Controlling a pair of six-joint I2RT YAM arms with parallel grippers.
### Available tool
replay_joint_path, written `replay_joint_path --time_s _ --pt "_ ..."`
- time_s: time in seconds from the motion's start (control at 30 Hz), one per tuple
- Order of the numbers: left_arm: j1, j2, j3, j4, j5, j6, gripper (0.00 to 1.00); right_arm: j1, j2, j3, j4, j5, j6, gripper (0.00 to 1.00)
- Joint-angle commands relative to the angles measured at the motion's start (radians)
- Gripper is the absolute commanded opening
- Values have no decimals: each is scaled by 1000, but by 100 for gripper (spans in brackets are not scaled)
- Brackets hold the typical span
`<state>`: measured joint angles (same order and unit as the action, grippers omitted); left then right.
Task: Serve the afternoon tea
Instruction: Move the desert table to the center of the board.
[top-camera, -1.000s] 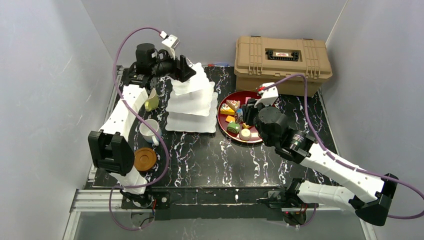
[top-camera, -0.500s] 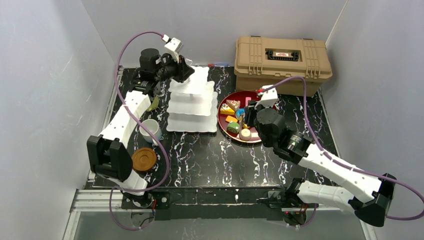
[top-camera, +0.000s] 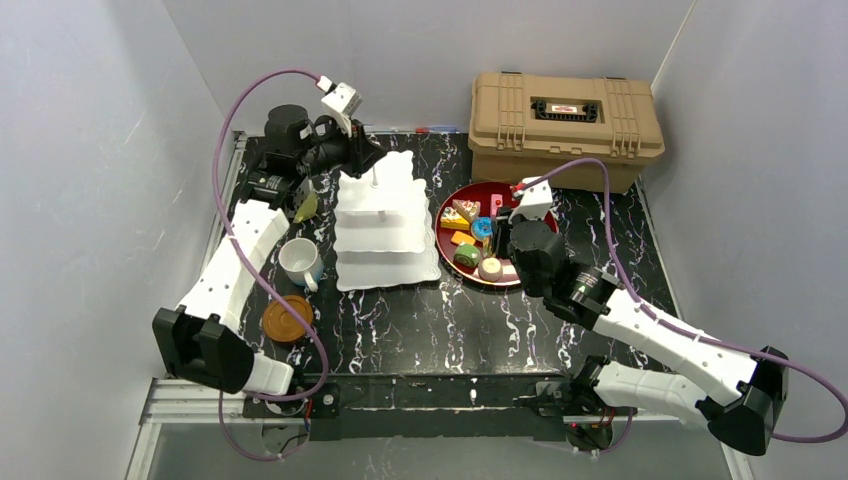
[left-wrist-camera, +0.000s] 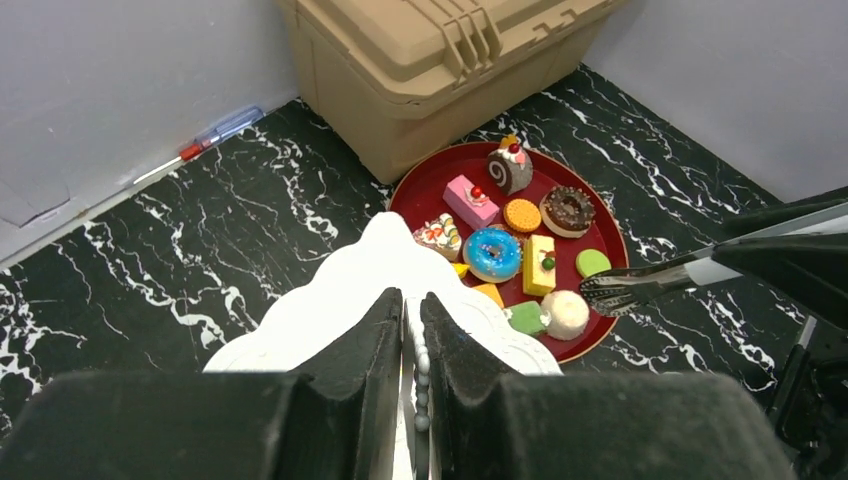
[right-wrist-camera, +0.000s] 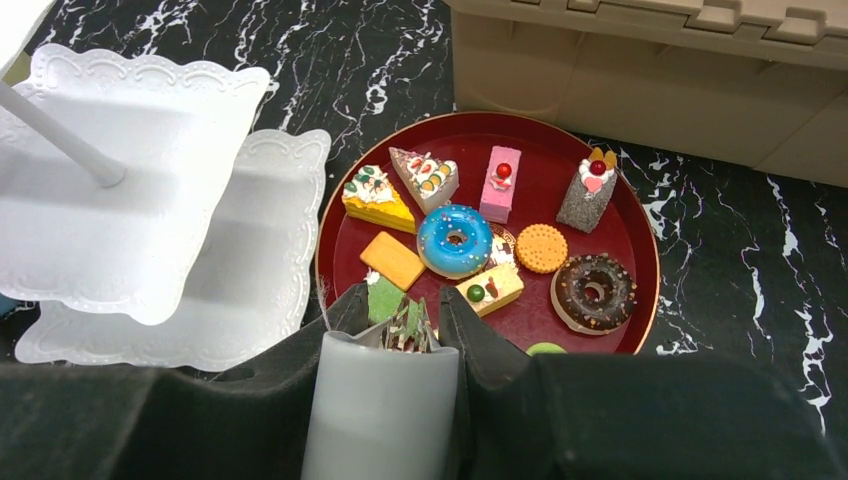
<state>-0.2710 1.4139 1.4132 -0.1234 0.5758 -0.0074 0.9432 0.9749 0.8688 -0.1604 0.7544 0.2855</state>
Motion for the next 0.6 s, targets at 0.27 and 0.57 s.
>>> replay_joint_path --time_s 0.27,0.57 --pt "-24 -143 -62 -44 39 -14 6 -14 -27 -43 49 12 22 18" --pt "-38 -156 -57 -45 -1 -40 1 -29 -18 -83 66 5 30 18"
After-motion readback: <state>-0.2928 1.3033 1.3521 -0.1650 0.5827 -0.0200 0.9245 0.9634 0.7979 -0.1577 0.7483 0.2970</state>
